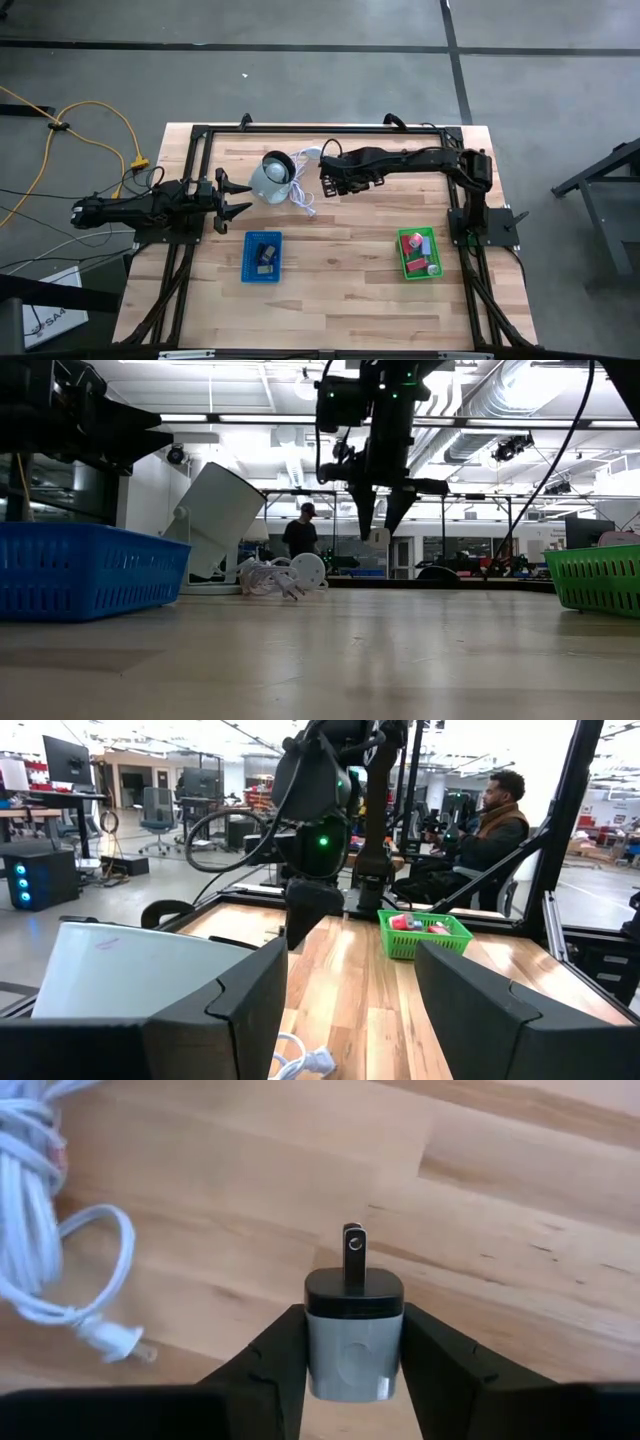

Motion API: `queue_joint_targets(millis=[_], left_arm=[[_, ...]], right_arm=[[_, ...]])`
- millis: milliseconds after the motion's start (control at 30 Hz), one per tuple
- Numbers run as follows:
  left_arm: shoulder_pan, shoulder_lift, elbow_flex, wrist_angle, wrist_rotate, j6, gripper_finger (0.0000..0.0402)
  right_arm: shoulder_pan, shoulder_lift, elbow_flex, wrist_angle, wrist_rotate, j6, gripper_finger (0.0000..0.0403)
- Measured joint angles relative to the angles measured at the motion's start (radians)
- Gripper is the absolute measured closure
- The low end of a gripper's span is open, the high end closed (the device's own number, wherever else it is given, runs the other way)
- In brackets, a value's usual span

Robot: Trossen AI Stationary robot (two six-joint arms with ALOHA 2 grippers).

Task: Pick & Place Office items
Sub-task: Put the white charger adapter into the green bin

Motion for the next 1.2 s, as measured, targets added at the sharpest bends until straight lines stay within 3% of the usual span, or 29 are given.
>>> queue_joint_targets(millis=[333,1200], left_arm=[[0.000,0.000,0.000,0.000,0.000,0.000,0.0189],[0.000,0.000,0.000,0.000,0.000,0.000,0.0189]], right_arm=[[0.043,-0.010,-0.001,-0.136,-0.005,0.061,0.0275],[0.340,-0.148,-0.001,-0.375,-0.014,0.330,0.0273]])
